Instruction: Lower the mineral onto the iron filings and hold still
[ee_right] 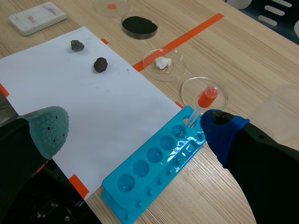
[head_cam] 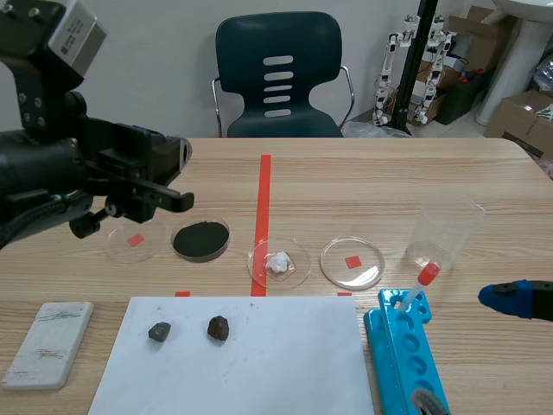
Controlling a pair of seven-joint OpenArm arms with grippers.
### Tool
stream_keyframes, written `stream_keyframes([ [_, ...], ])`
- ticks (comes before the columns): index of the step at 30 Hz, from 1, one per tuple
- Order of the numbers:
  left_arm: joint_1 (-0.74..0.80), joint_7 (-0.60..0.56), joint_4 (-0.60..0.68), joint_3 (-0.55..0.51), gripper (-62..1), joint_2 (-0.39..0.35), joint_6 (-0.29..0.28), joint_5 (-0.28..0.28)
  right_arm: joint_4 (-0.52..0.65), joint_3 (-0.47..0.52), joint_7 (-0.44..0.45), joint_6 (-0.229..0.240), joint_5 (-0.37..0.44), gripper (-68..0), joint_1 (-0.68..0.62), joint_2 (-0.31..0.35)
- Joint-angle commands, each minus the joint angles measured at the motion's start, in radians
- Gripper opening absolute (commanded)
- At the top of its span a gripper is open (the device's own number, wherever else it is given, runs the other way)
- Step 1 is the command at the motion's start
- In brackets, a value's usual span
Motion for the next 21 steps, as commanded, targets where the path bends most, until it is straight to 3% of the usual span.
stream_keyframes([
  [1,0.039,-0.060,0.018,-0.003,-45.9,-0.019,-0.021,-0.004,0.006,0.000,0.011,0.000,0.008,-8.8,0.006,0.000],
  [11,0.263,-0.250,0.095,-0.003,-45.9,-0.118,-0.035,-0.006,0.006,0.000,0.011,0.000,0.007,-8.8,0.006,0.000],
  [21,0.307,-0.287,0.094,-0.003,-45.6,-0.119,-0.035,0.078,0.006,0.000,0.011,0.000,0.008,-8.8,0.006,0.000],
])
